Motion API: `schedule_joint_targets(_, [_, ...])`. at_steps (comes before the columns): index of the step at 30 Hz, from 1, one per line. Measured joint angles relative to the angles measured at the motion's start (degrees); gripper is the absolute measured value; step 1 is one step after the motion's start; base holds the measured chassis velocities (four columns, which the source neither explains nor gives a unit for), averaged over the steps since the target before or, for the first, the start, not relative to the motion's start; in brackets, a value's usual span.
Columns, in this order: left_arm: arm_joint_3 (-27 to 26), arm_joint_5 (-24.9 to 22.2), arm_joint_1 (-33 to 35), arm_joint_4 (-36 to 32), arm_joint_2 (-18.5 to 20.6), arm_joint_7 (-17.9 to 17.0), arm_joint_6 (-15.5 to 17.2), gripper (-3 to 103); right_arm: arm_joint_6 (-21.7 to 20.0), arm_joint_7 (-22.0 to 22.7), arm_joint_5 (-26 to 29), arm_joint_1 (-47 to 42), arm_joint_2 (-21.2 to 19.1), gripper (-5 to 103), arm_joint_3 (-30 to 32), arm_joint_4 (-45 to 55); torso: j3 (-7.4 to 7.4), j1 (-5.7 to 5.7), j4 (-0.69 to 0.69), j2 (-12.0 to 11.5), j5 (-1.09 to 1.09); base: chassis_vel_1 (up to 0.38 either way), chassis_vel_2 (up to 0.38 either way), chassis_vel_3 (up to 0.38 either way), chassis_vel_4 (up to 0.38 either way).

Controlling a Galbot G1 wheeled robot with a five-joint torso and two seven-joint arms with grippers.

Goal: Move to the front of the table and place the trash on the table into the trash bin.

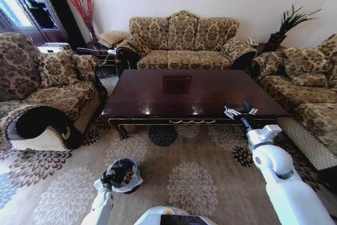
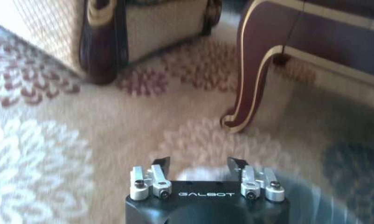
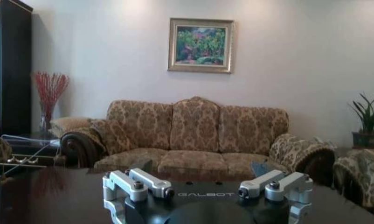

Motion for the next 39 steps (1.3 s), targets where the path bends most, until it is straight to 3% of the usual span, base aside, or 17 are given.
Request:
schedule_joint_targets(5, [-3.46, 2.94, 1.32, -7.12, 0.13, 0.05, 0.10, 77, -0.84, 0.39, 0.58, -0.07, -0.08, 100, -0.14, 1.49, 0.00, 0.00, 0.01, 0.00, -0.01, 0.000, 0.000, 0.000, 0.000])
schedule_joint_targets(8, [-7.06, 6.79, 2.98, -17.29, 0.05, 1.09, 0.30, 93, -2.13, 0.69, -0.07, -1.60, 0.80, 100, -0.94, 4.10, 0.00, 0.00, 0.00, 0.00, -0.01, 0.000, 0.000, 0.000, 0.000])
schedule_joint_targets(10, [-8.34, 7.95, 3.62, -21.18, -0.30, 2.00, 0.89, 97, -2.75, 0.73, -0.68, -2.82, 1.57, 100, -1.27, 5.37, 0.00, 0.00, 0.02, 0.00, -0.03, 0.000, 0.000, 0.000, 0.000])
schedule_joint_targets(11, [-9.50, 8.05, 5.15, -27.84, -0.62, 2.93, 2.75, 99, -3.55, 0.78, -1.47, -5.05, 2.96, 100, -1.84, 7.32, 0.00, 0.01, -0.02, 0.00, 0.00, 0.000, 0.000, 0.000, 0.000])
schedule_joint_targets(12, [-9.50, 8.05, 5.15, -27.84, -0.62, 2.93, 2.75, 99, -3.55, 0.78, -1.47, -5.05, 2.96, 100, -1.84, 7.32, 0.00, 0.01, -0.02, 0.00, 0.00, 0.000, 0.000, 0.000, 0.000])
schedule_joint_targets(16, [-10.24, 2.96, 13.26, -49.45, -1.48, 6.35, 10.95, 100, -3.77, 1.28, -7.46, -12.87, 8.29, 100, -4.53, 12.57, -0.01, 0.00, -0.01, 0.01, 0.01, 0.000, 0.000, 0.000, 0.000])
schedule_joint_targets(17, [-10.24, 2.96, 13.26, -49.45, -1.48, 6.35, 10.95, 100, -3.77, 1.28, -7.46, -12.87, 8.29, 100, -4.53, 12.57, -0.01, 0.00, -0.01, 0.01, 0.01, 0.000, 0.000, 0.000, 0.000])
schedule_joint_targets(19, [-8.69, 2.27, 17.81, -57.92, -2.71, 6.61, 13.02, 100, -2.35, 0.70, -12.98, -17.89, 12.42, 100, -6.04, 15.36, -0.01, -0.01, 0.01, 0.01, -0.01, 0.000, 0.000, 0.000, 0.000])
schedule_joint_targets(20, [-8.69, 2.27, 17.81, -57.92, -2.71, 6.61, 13.02, 100, -2.35, 0.70, -12.98, -17.89, 12.42, 100, -6.04, 15.36, -0.01, -0.01, 0.01, 0.01, -0.01, 0.000, 0.000, 0.000, 0.000])
schedule_joint_targets(22, [-6.39, 3.80, 21.36, -64.72, -3.18, 6.62, 14.06, 100, -1.44, -0.28, -16.83, -22.44, 16.37, 100, -7.13, 17.52, -0.01, -0.01, -0.02, 0.01, 0.03, 0.000, 0.000, 0.000, 0.000])
schedule_joint_targets(29, [-4.61, 10.63, 21.76, -66.35, -3.41, 6.54, 13.80, 100, 1.25, -1.75, -22.01, -24.11, 21.00, 100, -7.83, 18.17, 0.00, 0.00, -0.01, 0.01, -0.01, 0.000, 0.000, 0.000, 0.000])
schedule_joint_targets(39, [-4.83, 12.10, 22.07, -64.61, -3.97, 7.10, 11.15, 100, 1.19, -0.74, -22.09, -22.09, 21.67, 100, -8.15, 16.92, 0.00, 0.00, 0.00, 0.01, -0.01, 0.000, 0.000, 0.000, 0.000])
